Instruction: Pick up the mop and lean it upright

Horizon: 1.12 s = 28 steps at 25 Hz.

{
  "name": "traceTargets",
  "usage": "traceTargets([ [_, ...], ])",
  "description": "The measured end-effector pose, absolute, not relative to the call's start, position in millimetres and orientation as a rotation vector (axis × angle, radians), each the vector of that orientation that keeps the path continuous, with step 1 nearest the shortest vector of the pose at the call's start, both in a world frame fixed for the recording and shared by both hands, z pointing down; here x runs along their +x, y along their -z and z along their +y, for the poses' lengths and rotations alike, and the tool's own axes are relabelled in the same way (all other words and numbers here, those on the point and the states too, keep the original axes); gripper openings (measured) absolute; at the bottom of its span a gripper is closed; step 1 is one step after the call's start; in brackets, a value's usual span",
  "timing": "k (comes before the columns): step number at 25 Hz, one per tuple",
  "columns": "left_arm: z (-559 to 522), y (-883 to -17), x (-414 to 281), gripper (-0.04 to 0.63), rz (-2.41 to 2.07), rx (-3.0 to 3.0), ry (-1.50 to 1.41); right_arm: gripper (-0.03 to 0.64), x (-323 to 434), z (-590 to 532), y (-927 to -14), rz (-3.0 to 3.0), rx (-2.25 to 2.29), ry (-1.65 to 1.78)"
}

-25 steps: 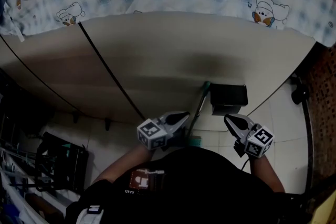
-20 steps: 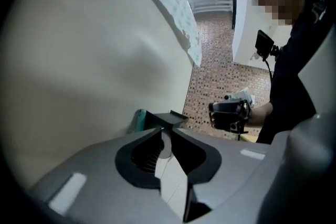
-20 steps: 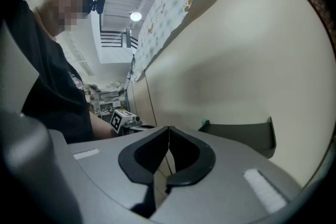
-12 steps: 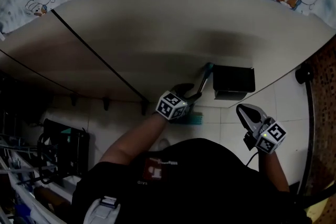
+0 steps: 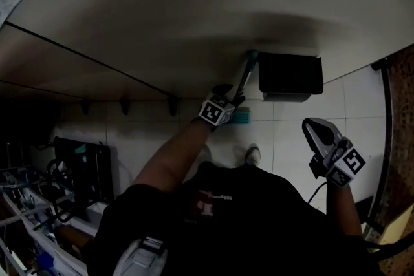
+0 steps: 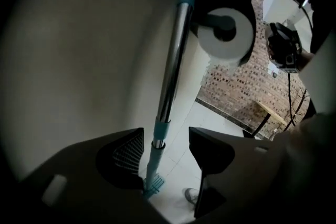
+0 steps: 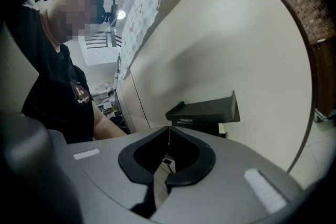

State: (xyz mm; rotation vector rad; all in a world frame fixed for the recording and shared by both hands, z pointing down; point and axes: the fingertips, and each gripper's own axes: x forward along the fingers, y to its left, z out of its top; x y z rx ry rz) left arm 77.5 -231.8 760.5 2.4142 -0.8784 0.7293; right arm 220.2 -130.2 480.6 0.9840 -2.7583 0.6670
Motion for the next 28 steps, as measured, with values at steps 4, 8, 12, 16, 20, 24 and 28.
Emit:
traceTargets([
  [4,-242.1,-771.3,83.0,0.249,-0.902,2.380,-0.694,0.017,221.4,-129.5,-487.3,-2.765,0.971,-0.668],
  [8,-240.8,-765.5,91.1,0.249,-0.895,2.377,-0.681,0.017,222.8,-128.3,-487.9,-2.768,0.975,-0.679],
  [12,-242.3,-765.5,87.6,0.250,-0.903,2.383,-0.707,0.017,219.2,-128.5,-485.6,-2.764,0.966,-0.673],
  [16,-249.2,-779.4,83.3,0.250,-0.918,2.373,-0.731,0.017,220.8,-128.7,-490.9,-2.745,0.978,-0.680],
  [20,-250.9,-788.9,88.8,0.250,-0.902,2.378,-0.748,0.017,224.5,-126.5,-498.8,-2.721,0.978,-0.697],
  [24,-255.2,-803.7,93.5,0.249,-0.897,2.398,-0.780,0.017,229.5,-125.8,-503.5,-2.701,0.993,-0.705],
  [28,-259.9,-813.6,96.2,0.148,-0.911,2.408,-0.780,0.017,236.0,-121.8,-512.5,-2.671,0.999,-0.717],
])
